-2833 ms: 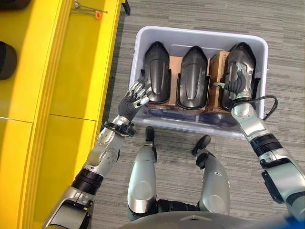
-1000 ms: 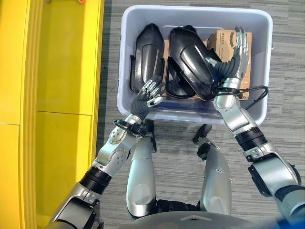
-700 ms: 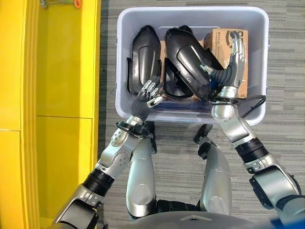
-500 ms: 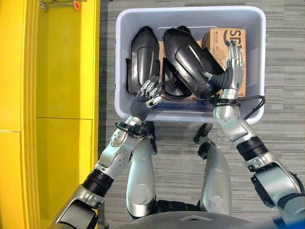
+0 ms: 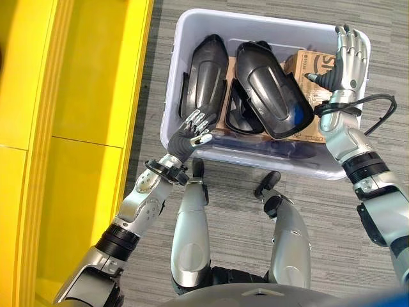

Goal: Move parts from the plastic box to the shelf.

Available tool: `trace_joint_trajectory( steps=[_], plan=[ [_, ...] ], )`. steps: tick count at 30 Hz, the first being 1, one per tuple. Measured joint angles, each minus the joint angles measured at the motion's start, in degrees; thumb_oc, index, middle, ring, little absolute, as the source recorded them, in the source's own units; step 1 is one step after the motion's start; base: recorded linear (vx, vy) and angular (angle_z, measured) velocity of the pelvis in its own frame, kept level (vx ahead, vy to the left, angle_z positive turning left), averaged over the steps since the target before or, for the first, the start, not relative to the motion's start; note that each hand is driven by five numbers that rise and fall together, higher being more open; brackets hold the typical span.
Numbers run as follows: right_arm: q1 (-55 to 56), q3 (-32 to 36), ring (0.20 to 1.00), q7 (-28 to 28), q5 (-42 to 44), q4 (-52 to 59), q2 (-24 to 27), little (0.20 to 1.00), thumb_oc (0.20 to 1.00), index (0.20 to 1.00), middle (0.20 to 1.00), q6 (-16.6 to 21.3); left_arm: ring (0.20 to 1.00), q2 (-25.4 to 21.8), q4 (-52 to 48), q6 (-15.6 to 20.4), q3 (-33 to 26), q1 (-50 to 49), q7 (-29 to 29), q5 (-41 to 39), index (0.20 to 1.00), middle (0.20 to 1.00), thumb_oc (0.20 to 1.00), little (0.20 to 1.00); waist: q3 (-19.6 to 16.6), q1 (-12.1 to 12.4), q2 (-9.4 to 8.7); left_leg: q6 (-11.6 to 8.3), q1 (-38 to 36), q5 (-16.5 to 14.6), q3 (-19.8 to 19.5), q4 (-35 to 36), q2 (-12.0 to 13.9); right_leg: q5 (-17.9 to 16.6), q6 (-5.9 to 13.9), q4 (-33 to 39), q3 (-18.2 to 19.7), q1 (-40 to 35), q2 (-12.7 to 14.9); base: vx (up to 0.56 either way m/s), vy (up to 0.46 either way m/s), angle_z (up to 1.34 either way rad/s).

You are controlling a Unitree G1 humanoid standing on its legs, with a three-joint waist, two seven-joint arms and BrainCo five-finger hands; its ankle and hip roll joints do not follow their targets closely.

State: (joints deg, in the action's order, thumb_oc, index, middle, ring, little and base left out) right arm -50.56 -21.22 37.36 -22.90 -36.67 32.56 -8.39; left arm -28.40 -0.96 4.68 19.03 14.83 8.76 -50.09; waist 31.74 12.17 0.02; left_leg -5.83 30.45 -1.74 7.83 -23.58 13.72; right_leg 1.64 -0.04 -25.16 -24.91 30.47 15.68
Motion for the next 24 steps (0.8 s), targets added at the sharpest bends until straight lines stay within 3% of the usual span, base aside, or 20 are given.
trace_joint_trajectory(
  steps=[5,10,19,24],
  plan=[
    [-0.35,0.45,1.0,-3.93,11.35,-5.41,-2.15,1.0,1.0,1.0,1.0,-0.92,1.0,-0.16,0.01,-0.64,-0.02,0.21,0.13,-0.03,1.0,1.0,1.0,1.0,0.03,0.77,-0.05,0.24,0.72,-0.24,-0.39,-0.6,-0.43,-0.06,0.13,0.01,-0.52,0.13,0.51,0.0,0.005,0.04],
    [0.04,2.66,1.0,-7.52,26.06,-10.68,-7.88,1.0,1.0,1.0,1.0,-3.02,1.0,-0.12,0.01,-0.89,0.01,0.78,0.17,-0.01,1.0,1.0,1.0,1.0,0.03,0.63,-0.04,0.51,2.34,-0.41,-0.37,-1.01,-0.79,-0.21,0.19,-0.21,-0.44,1.7,0.98,-0.01,0.042,0.01],
    [-0.74,3.66,1.0,-7.51,28.03,-10.5,-7.89,1.0,1.0,1.0,1.0,-5.5,1.0,0.04,0.07,-1.59,0.0,1.96,0.02,0.04,1.0,1.0,1.0,1.0,0.03,0.66,-0.03,0.74,2.54,-0.69,-0.25,-1.74,-1.11,-0.17,0.17,-1.21,-0.25,2.14,1.58,0.0,0.015,0.0],
    [-3.98,0.99,1.0,-9.72,22.99,-15.12,-7.28,1.0,1.0,1.0,1.0,-9.61,1.0,0.03,0.12,-1.58,0.05,1.86,0.09,0.02,1.0,1.0,1.0,1.0,0.0,0.96,-0.02,0.76,2.55,-0.68,-0.27,-1.72,-1.12,0.07,0.49,-0.87,-0.21,2.17,1.6,0.0,0.0,0.0]
  ],
)
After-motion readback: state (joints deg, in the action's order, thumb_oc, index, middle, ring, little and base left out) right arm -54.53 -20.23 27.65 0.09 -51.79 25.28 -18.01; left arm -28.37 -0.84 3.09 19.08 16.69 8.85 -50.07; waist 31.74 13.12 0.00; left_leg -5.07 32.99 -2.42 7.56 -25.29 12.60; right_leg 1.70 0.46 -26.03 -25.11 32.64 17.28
